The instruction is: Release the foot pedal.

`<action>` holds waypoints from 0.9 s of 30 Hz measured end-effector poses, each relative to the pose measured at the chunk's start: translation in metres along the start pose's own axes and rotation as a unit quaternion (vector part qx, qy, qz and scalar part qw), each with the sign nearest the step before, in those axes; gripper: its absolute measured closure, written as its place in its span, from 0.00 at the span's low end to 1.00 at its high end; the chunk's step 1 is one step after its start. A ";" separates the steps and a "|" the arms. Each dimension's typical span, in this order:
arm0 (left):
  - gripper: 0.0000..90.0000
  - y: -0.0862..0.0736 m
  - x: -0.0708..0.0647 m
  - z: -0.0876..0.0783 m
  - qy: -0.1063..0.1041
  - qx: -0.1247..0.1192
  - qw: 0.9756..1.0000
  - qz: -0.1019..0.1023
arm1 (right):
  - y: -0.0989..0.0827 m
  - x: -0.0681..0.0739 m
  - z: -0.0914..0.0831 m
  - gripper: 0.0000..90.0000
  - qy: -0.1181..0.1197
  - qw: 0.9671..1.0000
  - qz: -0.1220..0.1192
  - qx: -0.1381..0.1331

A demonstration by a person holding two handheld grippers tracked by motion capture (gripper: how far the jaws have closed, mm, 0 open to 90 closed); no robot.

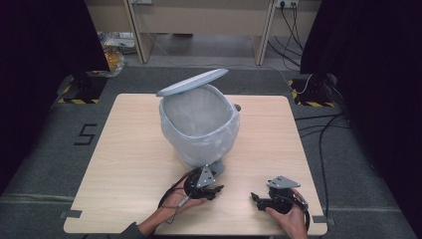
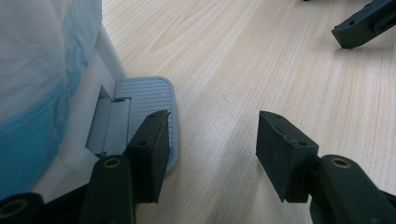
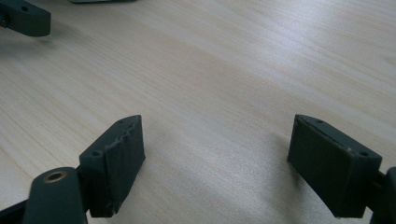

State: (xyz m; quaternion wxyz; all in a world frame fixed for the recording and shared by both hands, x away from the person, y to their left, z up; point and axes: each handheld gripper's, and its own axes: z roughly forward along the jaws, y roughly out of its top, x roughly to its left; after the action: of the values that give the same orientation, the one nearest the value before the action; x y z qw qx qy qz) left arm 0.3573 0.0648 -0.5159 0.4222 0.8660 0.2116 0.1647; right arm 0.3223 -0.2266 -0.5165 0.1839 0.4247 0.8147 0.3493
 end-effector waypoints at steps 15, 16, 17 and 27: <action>0.47 0.003 -0.002 -0.003 0.003 -0.009 1.000 -0.006 | 0.000 -0.001 0.000 0.21 0.001 1.000 -0.002 0.000; 0.47 0.003 -0.002 -0.004 0.005 -0.013 1.000 -0.005 | 0.000 -0.001 0.000 0.21 0.002 1.000 -0.002 0.000; 0.47 0.004 -0.002 -0.005 0.005 -0.015 1.000 -0.004 | 0.000 -0.001 0.000 0.20 0.002 1.000 -0.002 0.000; 0.46 0.007 -0.002 -0.012 0.002 -0.016 1.000 -0.007 | 0.000 -0.001 0.000 0.20 0.002 1.000 -0.002 0.000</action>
State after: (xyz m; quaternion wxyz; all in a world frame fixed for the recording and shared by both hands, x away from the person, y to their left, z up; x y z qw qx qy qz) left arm 0.3514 0.0679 -0.5032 0.4364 0.8574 0.2162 0.1665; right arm 0.3230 -0.2273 -0.5165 0.1833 0.4221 0.8160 0.3498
